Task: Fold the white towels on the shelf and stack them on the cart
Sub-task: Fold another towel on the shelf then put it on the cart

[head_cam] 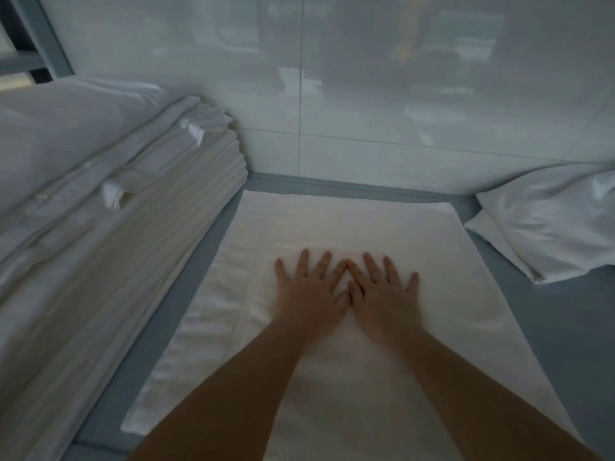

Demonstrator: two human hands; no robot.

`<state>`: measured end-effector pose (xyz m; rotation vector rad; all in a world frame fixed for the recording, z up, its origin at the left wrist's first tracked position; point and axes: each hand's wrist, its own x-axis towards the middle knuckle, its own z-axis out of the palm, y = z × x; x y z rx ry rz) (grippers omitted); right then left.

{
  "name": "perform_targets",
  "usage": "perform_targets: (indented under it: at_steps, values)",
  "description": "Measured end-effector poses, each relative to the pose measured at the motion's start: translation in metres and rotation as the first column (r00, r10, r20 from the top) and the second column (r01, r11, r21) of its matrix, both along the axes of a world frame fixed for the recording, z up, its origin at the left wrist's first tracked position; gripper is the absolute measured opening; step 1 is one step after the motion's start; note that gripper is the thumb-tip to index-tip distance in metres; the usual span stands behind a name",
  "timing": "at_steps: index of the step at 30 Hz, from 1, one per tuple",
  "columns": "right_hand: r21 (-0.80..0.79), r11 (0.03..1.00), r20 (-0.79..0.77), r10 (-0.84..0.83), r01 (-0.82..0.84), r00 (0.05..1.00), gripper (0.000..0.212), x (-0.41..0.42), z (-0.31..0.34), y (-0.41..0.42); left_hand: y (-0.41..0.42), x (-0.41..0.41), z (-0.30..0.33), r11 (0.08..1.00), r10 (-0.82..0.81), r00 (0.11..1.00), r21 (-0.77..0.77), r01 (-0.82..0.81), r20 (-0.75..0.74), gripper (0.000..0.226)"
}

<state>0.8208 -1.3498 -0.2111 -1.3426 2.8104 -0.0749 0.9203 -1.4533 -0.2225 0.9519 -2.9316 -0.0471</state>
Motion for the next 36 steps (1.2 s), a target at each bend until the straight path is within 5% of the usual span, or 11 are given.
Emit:
perform_targets:
  at_steps: [7, 13, 18, 22, 25, 36]
  values:
    - [0.000, 0.997, 0.041, -0.082, 0.082, 0.996, 0.053, -0.023, 0.005, 0.015, -0.030, 0.022, 0.001, 0.986, 0.162, 0.987, 0.041, -0.163, 0.025, 0.080]
    - [0.048, 0.967, 0.076, -0.254, 0.251, 0.964, 0.052, -0.052, 0.014, 0.078, -0.080, 0.096, 0.003, 0.963, 0.261, 0.965, 0.064, -0.261, 0.013, 0.065]
    - [0.103, 0.925, 0.189, -0.380, 0.367, 0.905, 0.054, -0.031, 0.027, 0.083, -0.039, 0.101, 0.015, 0.965, 0.262, 0.965, 0.012, -0.262, 0.016, 0.054]
    - [0.099, 0.995, 0.151, -0.047, 0.032, 0.987, 0.051, 0.055, 0.017, 0.039, 0.046, 0.081, 0.012, 0.997, -0.026, 1.000, 0.073, 0.026, 0.003, 0.058]
    - [0.039, 0.998, 0.045, 0.045, -0.047, 0.998, 0.052, 0.086, 0.006, 0.041, 0.059, 0.095, 0.007, 0.998, -0.011, 1.000, 0.067, 0.009, 0.025, 0.069]
    - [0.096, 0.932, 0.088, -0.357, 0.349, 0.930, 0.054, 0.036, 0.020, 0.162, 0.021, 0.183, 0.008, 0.949, 0.302, 0.952, 0.079, -0.304, 0.036, 0.060]
